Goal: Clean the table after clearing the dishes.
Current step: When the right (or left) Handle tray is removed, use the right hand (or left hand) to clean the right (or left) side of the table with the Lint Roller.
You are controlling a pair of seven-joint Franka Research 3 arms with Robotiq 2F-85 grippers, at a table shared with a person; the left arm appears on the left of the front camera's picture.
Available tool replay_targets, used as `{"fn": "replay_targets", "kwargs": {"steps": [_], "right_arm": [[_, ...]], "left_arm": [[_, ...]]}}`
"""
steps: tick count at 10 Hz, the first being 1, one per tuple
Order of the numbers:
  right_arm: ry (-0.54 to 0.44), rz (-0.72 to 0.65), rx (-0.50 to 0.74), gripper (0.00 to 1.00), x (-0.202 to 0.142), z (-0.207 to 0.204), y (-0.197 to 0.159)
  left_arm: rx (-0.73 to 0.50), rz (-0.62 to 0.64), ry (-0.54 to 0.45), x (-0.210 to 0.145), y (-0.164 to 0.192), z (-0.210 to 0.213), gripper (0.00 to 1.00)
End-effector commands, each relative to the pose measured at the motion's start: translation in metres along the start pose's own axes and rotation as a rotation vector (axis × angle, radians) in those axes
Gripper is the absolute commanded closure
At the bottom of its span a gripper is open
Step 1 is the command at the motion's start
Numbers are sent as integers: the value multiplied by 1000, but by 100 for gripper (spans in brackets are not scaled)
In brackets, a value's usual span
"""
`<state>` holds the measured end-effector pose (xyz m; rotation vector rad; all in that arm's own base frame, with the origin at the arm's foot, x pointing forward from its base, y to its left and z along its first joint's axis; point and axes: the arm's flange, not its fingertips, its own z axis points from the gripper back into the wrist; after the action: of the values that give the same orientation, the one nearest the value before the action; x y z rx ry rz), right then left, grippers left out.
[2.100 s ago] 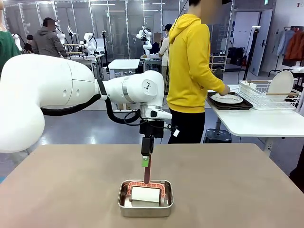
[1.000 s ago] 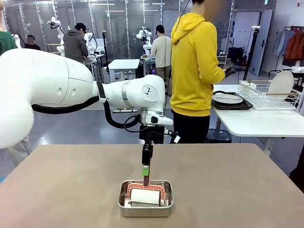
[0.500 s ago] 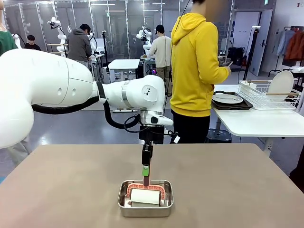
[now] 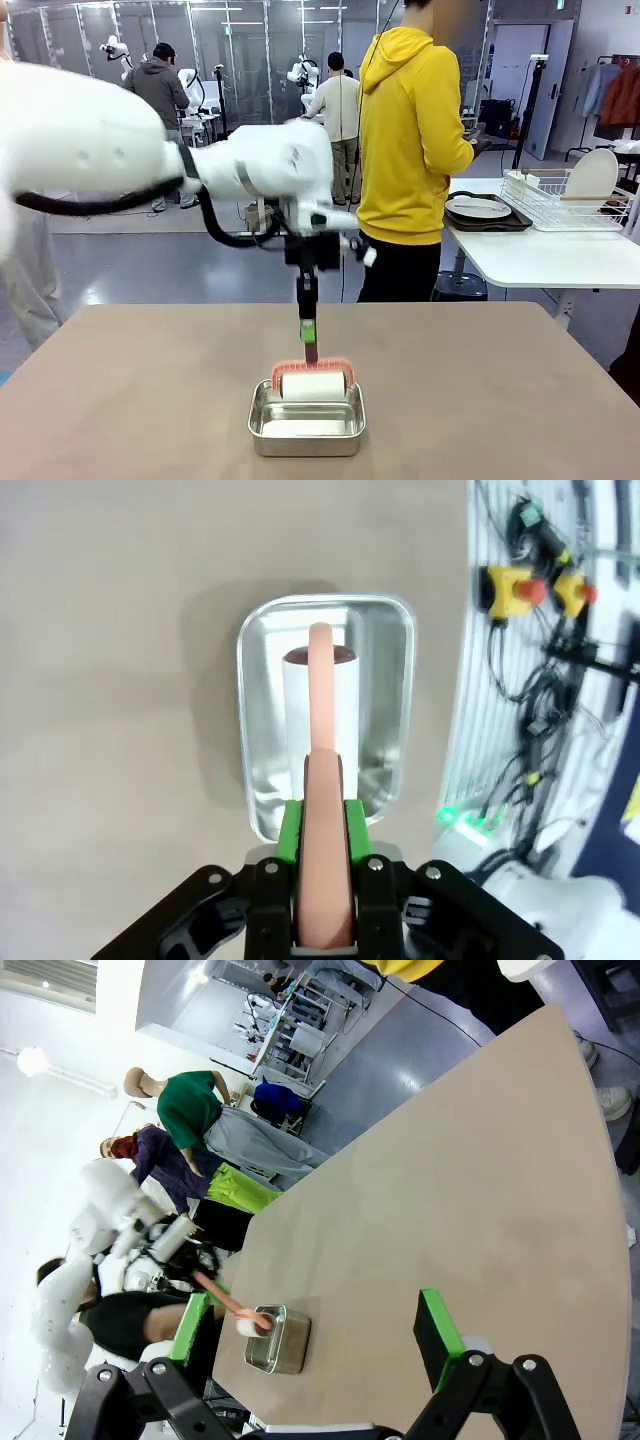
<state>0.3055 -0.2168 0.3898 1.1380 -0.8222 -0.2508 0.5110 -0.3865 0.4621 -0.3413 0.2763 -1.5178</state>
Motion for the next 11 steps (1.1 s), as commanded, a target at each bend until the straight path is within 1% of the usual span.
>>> {"fn": "replay_targets", "kwargs": {"steps": [1,3,4,5,6,7,8,9,10,11], "right_arm": [[8,5,2,0,-1,2,3],[8,5,2,0,-1,2,3],[8,5,2,0,-1,2,3],[8,5,2,0,-1,2,3],[8,5,2,0,-1,2,3],[8,5,2,0,-1,2,3],[8,5,2,0,-1,2,3],[8,5,2,0,-1,2,3],[8,5,2,0,-1,2,3],[8,5,2,0,-1,2,3]], "left_arm": [[76,246,-153,-54,-65,37,100],[96,478,-339,-109,-79,53,100],[105,653,-434,-143,-81,52,100],[105,876,-566,-185,-85,47,100],[112,1004,-724,-223,-84,37,100],[89,1144,-771,-255,-79,24,100],[111,1250,-773,-289,-74,9,100],[80,1258,-865,-313,-64,-3,100],[33,1332,-901,-328,-48,-18,100],[-38,1331,-961,-340,-30,-34,100]]}}
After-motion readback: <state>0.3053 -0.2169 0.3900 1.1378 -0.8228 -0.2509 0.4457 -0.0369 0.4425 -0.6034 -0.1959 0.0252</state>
